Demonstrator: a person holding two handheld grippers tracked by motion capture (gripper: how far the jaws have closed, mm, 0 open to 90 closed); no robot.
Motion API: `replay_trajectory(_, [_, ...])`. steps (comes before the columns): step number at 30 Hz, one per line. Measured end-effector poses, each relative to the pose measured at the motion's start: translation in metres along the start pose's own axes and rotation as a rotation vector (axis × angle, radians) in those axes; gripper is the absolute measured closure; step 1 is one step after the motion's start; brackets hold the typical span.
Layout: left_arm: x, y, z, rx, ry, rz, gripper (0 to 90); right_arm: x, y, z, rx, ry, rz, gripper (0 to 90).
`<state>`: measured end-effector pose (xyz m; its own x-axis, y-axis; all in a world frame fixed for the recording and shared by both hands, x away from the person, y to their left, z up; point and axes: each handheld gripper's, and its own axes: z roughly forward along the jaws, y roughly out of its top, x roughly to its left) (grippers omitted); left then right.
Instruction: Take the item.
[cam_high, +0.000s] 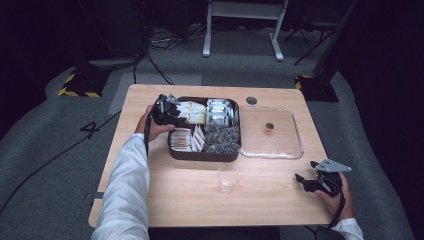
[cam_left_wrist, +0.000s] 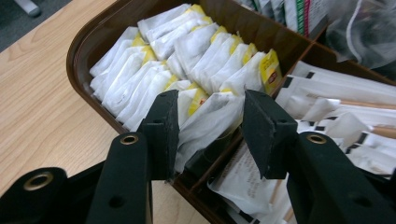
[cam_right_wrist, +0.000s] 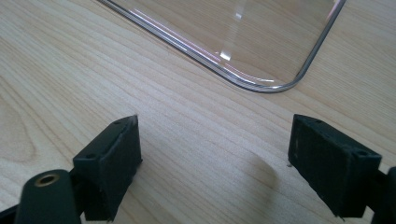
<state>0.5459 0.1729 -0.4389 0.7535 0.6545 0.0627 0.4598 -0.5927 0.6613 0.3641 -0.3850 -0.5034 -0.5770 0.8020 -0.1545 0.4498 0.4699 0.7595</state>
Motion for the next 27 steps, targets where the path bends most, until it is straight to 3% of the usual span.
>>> replay_trajectory(4, [0.0, 0.0, 0.001, -0.001, 0.0, 0.006, 64.4, 0.0, 0.0, 0.0, 0.0, 0.0, 0.0, 17.4])
replay_trajectory(11, [0.0, -0.001, 0.003, -0.002, 0.006, 0.026, 88.2, 0.0, 0.0, 0.0, 0.0, 0.0, 0.0, 17.5])
replay_trajectory(23, [-0.002, 0.001, -0.006, -0.027, 0.02, 0.03, 89.9, 0.0, 0.0, 0.0, 0.0, 0.001, 0.0, 17.5])
replay_trajectory(27, [-0.001, 0.001, -0.013, -0.062, 0.018, 0.021, 89.9, 0.0, 0.0, 0.0, -0.001, 0.0, -0.001, 17.5])
